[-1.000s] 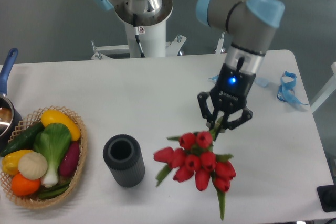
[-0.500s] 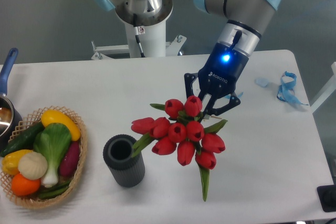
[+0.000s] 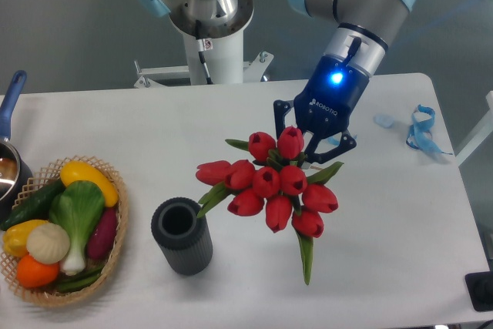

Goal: Pick up the flowers from the table
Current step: 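Lift the grasped tulip bunch up off the table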

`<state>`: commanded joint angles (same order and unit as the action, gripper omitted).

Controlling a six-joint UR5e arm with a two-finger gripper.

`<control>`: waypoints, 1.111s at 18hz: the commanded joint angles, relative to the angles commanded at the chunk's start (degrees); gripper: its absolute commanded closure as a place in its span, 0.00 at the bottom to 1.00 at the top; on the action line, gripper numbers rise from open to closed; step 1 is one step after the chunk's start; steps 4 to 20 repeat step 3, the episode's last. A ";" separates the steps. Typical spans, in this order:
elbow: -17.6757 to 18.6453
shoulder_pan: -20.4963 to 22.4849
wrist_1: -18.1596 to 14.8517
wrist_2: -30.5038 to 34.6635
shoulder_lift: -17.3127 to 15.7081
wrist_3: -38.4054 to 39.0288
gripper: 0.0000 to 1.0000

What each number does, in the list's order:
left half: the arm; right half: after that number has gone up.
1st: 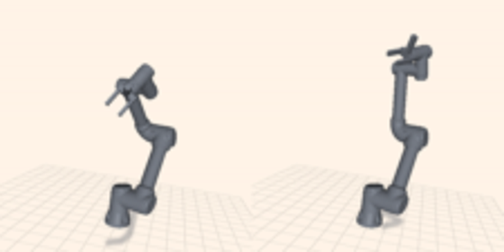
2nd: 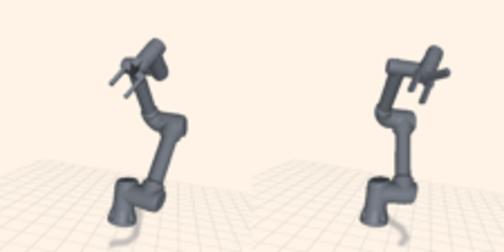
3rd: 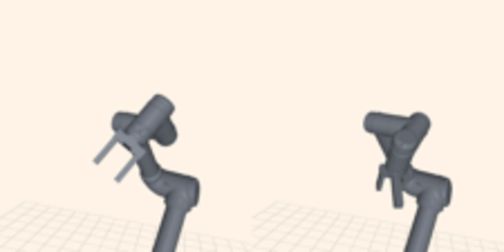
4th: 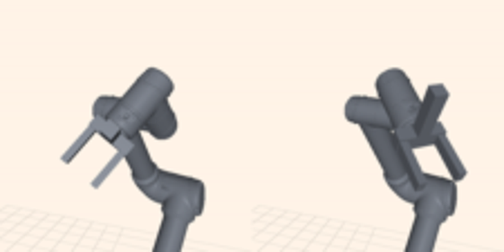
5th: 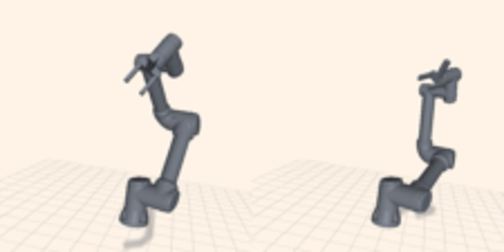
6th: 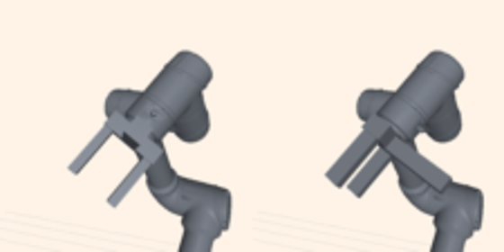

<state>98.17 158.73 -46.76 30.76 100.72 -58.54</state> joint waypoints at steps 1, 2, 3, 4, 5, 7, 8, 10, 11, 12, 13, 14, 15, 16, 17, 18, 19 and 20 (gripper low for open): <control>0.09 0.00 0.00 0.00 0.00 0.00 0.90; 0.00 0.00 0.00 0.00 0.00 0.00 0.90; 0.00 0.09 0.00 0.00 -0.09 0.00 0.90; 0.00 0.09 0.00 0.00 -0.09 0.00 0.90; 0.00 0.09 0.00 0.00 -0.09 0.00 0.90; 0.00 0.09 0.00 0.00 -0.09 0.00 0.90; 0.00 0.09 0.00 0.00 -0.09 0.00 0.90; 0.00 0.09 0.00 0.00 -0.09 0.00 0.90; 0.00 0.09 0.00 0.00 -0.09 0.00 0.90; 0.00 0.09 0.00 0.00 -0.09 0.00 0.90; 0.00 0.09 0.00 0.00 -0.09 0.00 0.90; 0.00 0.09 0.00 0.00 -0.09 0.00 0.90; 0.00 0.09 0.00 0.00 -0.09 0.00 0.90; 0.00 0.09 0.00 0.00 -0.09 0.00 0.90; 0.00 0.09 0.00 0.00 -0.09 0.00 0.90; 0.00 0.09 0.00 0.00 -0.09 0.00 0.90; 0.00 0.09 0.00 0.00 -0.09 0.00 0.90; 0.00 0.09 0.00 0.00 -0.09 0.00 0.90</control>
